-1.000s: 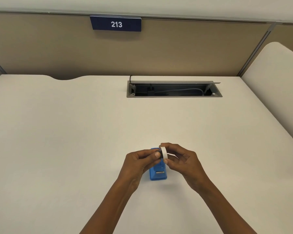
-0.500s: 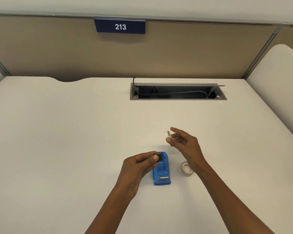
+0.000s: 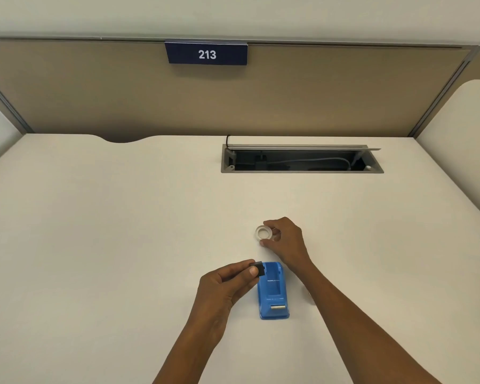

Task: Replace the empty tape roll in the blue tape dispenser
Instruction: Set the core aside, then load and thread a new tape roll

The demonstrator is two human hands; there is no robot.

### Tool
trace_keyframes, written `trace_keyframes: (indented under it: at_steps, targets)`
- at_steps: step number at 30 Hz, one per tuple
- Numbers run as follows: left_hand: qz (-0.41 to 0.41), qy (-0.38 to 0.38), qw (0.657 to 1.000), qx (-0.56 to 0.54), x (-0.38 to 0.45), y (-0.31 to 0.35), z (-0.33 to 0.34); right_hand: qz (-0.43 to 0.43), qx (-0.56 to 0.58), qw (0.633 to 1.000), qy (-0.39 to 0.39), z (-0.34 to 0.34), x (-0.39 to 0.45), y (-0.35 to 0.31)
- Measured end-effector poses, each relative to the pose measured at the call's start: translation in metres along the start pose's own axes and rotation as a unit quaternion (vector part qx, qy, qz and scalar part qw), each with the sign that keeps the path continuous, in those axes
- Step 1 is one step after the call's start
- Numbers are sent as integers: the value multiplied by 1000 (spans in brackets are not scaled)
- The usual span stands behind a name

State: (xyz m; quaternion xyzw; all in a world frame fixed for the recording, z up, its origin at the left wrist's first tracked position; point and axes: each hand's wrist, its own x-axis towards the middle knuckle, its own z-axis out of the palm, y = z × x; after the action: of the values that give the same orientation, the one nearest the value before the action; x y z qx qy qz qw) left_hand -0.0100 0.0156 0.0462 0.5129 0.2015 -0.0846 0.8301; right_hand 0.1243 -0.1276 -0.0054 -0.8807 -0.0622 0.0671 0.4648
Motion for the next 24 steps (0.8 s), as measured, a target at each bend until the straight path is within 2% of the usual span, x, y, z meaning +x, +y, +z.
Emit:
trace_keyframes:
  at_steps: [6, 9, 12, 15, 19, 24]
  targets:
    - [3, -1, 1000, -6, 0, 0, 0, -8, 5, 1000, -29, -34, -15, -1]
    - [2, -5, 1000, -10, -1, -1, 3, -27, -97, 990, -103, -63, -42, 7]
    - [-1, -11, 1000, -11, -2, -3, 7, -31, -222, 957, -186, -80, -73, 20]
    - [-5, -14, 1000, -10, -4, -6, 11, -28, -256, 940, -225, -87, -99, 30]
    - [-2, -25, 1000, 4, -9, -8, 15, -48, -260, 941, -214, -90, -118, 41]
    - [-6, -27, 1000, 9, -16, -8, 18, -31, -197, 966, -166, -95, -124, 36]
